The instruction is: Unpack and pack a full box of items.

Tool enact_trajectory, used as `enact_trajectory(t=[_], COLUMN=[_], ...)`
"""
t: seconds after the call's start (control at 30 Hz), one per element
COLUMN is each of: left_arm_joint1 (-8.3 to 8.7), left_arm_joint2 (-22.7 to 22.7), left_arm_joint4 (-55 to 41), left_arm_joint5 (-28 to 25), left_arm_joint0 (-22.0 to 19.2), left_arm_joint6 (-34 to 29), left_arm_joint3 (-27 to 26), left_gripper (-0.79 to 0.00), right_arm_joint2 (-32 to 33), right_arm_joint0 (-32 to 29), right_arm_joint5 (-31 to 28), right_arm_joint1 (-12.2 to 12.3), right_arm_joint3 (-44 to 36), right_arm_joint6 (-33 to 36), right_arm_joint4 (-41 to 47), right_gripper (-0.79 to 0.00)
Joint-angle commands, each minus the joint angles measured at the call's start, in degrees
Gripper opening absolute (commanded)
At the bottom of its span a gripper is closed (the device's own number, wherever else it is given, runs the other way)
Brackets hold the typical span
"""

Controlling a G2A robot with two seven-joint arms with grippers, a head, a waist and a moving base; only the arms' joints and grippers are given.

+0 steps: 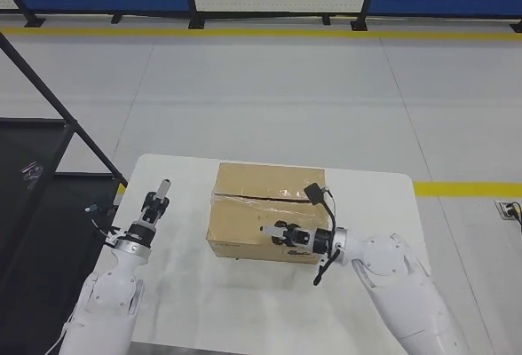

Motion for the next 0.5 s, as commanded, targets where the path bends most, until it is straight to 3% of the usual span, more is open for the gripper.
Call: enact_trajectory(t=[0.0, 0.17, 0.47], left_arm_joint1=[0.0, 0.01, 0.13], left_arm_joint2=[0.1, 0.2, -0.2], left_arm_joint4=[-0.1, -0.2, -1.0], left_arm_joint5=[0.0, 0.1, 0.0], left_arm_joint0=[-0.1, -0.2, -0.4], left_arm_joint6=[0.0, 0.2, 0.1], left_arm_joint3=[0.0, 0.3, 1.2], left_gripper=[0.0, 0.0, 0.0], right_arm_joint2=[-0.3, -1.4, -1.2], right_arm_joint0=[0.7, 1.5, 0.5], right_arm_joint5=[1.3, 2.0, -2.3], right_arm_joint1=[-0.1, -0.5, -0.6], right_arm_joint3=[0.7, 1.3, -0.6], right_arm_joint6=[-1.1, -4.3, -10.8], right_arm_joint4=[0.9, 1.2, 1.1], right_gripper=[0.0, 0.0, 0.0])
